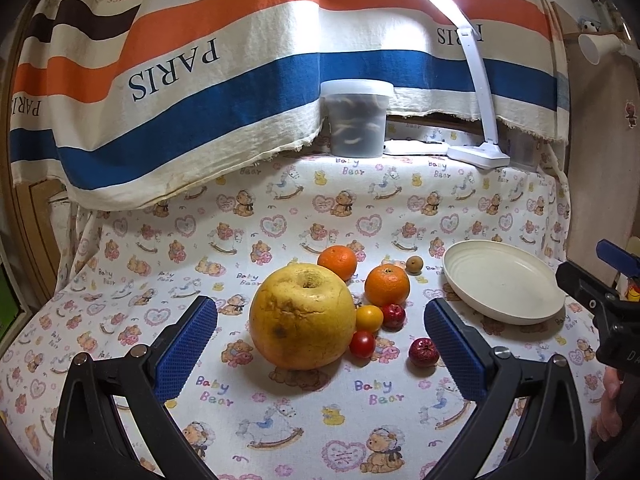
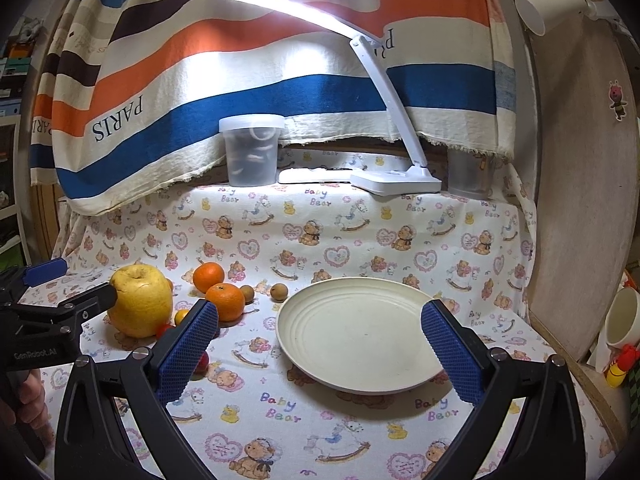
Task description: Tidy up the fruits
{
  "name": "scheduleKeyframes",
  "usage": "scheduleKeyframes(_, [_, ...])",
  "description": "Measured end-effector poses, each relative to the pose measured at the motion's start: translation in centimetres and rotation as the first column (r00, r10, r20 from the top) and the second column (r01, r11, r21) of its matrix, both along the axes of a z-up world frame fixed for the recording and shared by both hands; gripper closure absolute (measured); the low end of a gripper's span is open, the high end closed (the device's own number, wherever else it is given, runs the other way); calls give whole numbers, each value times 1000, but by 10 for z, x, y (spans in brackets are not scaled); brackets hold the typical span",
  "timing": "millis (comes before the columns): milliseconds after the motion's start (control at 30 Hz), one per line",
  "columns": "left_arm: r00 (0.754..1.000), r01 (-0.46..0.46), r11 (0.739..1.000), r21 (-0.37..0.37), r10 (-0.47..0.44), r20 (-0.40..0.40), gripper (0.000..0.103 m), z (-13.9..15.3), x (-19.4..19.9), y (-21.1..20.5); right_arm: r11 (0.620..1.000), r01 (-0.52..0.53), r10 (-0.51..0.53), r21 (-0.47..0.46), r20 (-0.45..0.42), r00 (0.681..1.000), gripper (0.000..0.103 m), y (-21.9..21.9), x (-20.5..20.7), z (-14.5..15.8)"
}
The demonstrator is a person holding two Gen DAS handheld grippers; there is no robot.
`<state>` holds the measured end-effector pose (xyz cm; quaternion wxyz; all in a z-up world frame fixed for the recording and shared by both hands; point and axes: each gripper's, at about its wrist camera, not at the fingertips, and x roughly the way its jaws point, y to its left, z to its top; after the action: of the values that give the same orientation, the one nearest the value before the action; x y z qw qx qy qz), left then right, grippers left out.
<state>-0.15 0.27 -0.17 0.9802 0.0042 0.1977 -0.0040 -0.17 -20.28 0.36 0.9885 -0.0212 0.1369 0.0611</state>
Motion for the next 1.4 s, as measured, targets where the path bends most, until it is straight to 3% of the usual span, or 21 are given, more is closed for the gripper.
scheduleKeyframes(367, [1000,6,1000,0,-6,4,0,1,-1,0,1000,-13,13,-8,-3,1000,0,2,3,-2])
scheduleKeyframes(767, [998,15,1000,12,-16,69,0,7,-11,-3,999,-45,44,-6,-45,998,1,3,6,-5])
scheduleKeyframes(933, [993,-70,998,7,69,96,0,8,-17,3,999,-51,51,-12,-19,999,1,4,2,-4])
scheduleKeyframes(1067, [994,-38,999,-19,40,106,0,9,-19,7,999,-31,31,-6,2,1000,1,2,0,-3])
scheduleKeyframes(1233, [987,-38,996,84,25,157,0,26,-29,0,999,50,-50,-4,41,998,1,-5,-3,10])
scheduleKeyframes(1400, [988,14,998,65,-23,150,0,55,-32,5,998,57,-56,0,89,994,1,-9,-12,39])
